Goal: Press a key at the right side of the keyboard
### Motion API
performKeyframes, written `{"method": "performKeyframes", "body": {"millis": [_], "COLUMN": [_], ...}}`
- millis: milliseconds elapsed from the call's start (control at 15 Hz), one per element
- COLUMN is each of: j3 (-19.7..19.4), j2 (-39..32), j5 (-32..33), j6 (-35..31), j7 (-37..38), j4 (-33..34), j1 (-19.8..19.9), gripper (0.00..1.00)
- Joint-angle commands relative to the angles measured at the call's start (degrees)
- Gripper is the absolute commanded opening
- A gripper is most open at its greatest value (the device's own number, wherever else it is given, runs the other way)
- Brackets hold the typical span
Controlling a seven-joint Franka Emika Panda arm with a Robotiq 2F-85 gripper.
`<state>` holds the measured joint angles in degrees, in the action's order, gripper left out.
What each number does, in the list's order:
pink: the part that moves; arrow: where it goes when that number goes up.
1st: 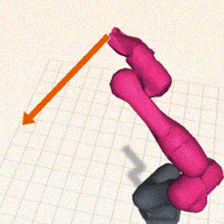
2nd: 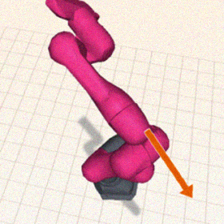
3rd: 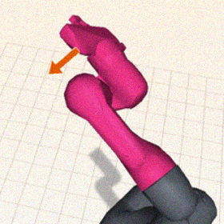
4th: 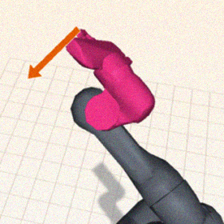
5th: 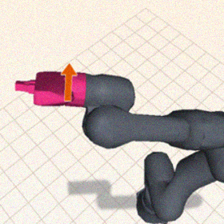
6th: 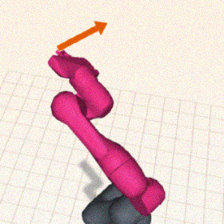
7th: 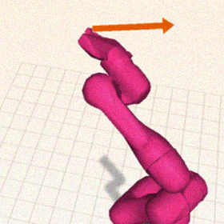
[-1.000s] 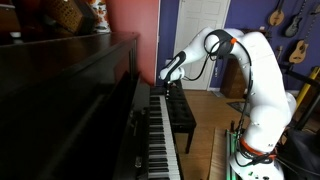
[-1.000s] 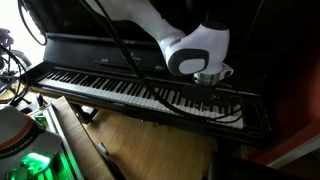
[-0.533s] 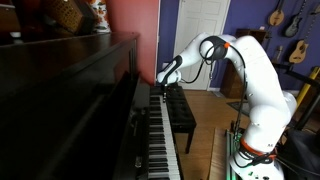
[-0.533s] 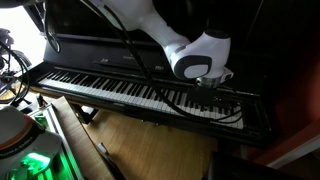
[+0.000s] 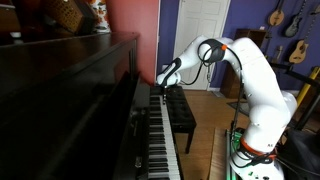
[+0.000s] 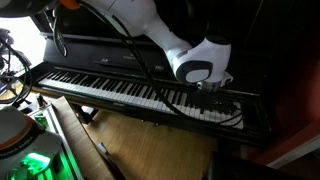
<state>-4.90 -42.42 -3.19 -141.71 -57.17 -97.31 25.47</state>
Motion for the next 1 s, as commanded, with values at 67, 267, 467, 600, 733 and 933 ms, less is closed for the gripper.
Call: {"method": "performKeyframes", "body": {"millis": [67, 267, 467, 600, 733, 933], "j3": [1.12, 1.00, 0.90, 0.93, 1.01, 1.03], "j2": [-1.93, -2.67, -3.08, -3.37, -3.71, -4.25], "j5": [0.48, 0.73, 0.91, 0.99, 1.02, 1.05], "j6": [1.20, 0.95, 0.78, 0.89, 1.05, 1.16], "j7": [-0.96, -1.00, -1.00, -1.01, -1.01, -0.99], "j4": [2.00, 2.55, 2.98, 3.24, 3.51, 3.98], "j1": [1.44, 1.38, 1.43, 1.45, 1.45, 1.50], "gripper": [0.00, 0.00, 0.00, 0.00, 0.00, 0.00]}}
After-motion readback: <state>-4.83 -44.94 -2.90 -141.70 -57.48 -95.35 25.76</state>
